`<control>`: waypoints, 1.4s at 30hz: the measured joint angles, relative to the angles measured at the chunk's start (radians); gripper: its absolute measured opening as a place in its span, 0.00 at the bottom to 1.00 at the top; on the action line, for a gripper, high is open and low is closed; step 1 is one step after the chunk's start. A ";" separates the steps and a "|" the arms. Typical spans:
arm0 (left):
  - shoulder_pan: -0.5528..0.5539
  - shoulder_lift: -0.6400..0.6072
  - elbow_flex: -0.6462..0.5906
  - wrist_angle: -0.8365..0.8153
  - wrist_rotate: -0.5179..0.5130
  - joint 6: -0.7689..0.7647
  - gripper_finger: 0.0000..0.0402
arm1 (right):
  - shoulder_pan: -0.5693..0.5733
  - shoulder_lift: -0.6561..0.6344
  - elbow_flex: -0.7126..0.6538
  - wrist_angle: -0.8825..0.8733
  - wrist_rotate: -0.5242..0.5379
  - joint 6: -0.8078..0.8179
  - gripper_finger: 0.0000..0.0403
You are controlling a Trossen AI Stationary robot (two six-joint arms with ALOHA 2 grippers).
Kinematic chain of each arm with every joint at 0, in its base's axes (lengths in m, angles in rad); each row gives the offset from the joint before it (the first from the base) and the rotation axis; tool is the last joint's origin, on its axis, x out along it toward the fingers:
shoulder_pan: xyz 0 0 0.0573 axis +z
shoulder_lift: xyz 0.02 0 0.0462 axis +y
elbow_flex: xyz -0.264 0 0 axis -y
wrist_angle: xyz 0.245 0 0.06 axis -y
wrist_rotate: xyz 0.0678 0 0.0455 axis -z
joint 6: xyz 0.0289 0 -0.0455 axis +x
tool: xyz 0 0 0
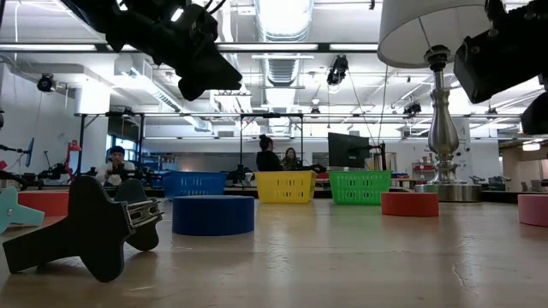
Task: Pick and place Stapler, Stapler remover, tape
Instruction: Put the light blue staple remover into the yellow bin
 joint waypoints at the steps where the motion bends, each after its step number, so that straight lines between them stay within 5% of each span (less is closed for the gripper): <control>1: 0.000 0.000 0.000 0.000 0.000 0.000 0.31 | 0.000 0.000 -0.008 0.011 0.000 -0.004 0.37; 10: 0.000 0.000 -0.001 0.001 0.000 -0.001 0.31 | 0.000 0.000 -0.056 0.076 0.023 -0.125 0.35; 23: -0.007 0.000 -0.002 -0.005 0.000 -0.056 0.31 | -0.030 -0.002 -0.041 0.105 0.045 -0.389 0.08; 32: -0.077 0.000 -0.002 -0.006 0.001 -0.061 0.31 | -0.169 -0.001 0.009 0.310 0.163 -0.889 0.12; 42: -0.237 0.000 -0.002 -0.009 0.001 -0.052 0.31 | -0.360 -0.003 0.130 0.311 0.245 -1.394 0.11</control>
